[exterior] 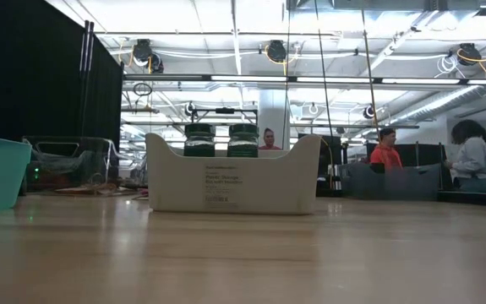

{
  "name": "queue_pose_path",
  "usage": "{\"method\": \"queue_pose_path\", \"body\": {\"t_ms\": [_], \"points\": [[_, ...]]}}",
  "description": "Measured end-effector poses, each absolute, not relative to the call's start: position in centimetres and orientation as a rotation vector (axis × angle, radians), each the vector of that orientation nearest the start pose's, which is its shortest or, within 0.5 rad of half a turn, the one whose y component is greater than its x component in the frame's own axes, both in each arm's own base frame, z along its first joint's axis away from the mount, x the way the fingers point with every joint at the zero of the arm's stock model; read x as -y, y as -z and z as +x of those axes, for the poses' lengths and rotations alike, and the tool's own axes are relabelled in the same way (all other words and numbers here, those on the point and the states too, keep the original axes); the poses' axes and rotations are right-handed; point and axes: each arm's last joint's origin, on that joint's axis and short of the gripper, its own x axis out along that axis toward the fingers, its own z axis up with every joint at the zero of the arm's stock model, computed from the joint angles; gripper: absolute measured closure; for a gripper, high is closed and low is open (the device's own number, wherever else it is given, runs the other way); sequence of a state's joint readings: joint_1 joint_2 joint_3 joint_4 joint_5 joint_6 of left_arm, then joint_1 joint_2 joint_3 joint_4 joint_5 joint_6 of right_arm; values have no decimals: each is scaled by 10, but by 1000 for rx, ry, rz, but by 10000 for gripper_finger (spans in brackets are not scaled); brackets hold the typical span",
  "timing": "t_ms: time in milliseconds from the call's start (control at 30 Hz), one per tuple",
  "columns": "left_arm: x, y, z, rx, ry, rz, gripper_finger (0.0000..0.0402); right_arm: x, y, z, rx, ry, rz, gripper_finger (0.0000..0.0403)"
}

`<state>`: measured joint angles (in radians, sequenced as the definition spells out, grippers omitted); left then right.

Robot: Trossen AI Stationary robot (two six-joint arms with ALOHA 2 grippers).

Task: Sort spices by type
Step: Put the brown seasoning bottle into the blue bin

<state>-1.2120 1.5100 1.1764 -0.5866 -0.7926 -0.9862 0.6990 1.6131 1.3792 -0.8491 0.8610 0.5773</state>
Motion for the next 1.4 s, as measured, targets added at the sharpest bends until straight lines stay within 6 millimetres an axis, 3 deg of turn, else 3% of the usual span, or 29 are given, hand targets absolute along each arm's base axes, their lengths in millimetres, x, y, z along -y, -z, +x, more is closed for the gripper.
{"method": "queue_pose_path", "body": {"t_ms": [133, 333, 600, 733, 1033, 1400], "points": [[275, -262, 111, -665, 5, -237, 120, -193, -294, 264, -664, 340, -203, 51], [264, -253, 96, -736, -92, -200, 120, -194, -295, 268, -638, 336, -175, 51], [273, -224, 87, -755, -127, -129, 120, -196, -298, 271, -594, 338, -159, 51], [274, -211, 82, -684, -151, -99, 120, -193, -302, 279, -553, 339, -157, 51], [265, -187, 80, -648, -203, -65, 120, -185, -306, 291, -522, 335, -144, 51], [257, -186, 90, -673, -263, -52, 120, -178, -307, 296, -517, 348, -130, 51]]}}
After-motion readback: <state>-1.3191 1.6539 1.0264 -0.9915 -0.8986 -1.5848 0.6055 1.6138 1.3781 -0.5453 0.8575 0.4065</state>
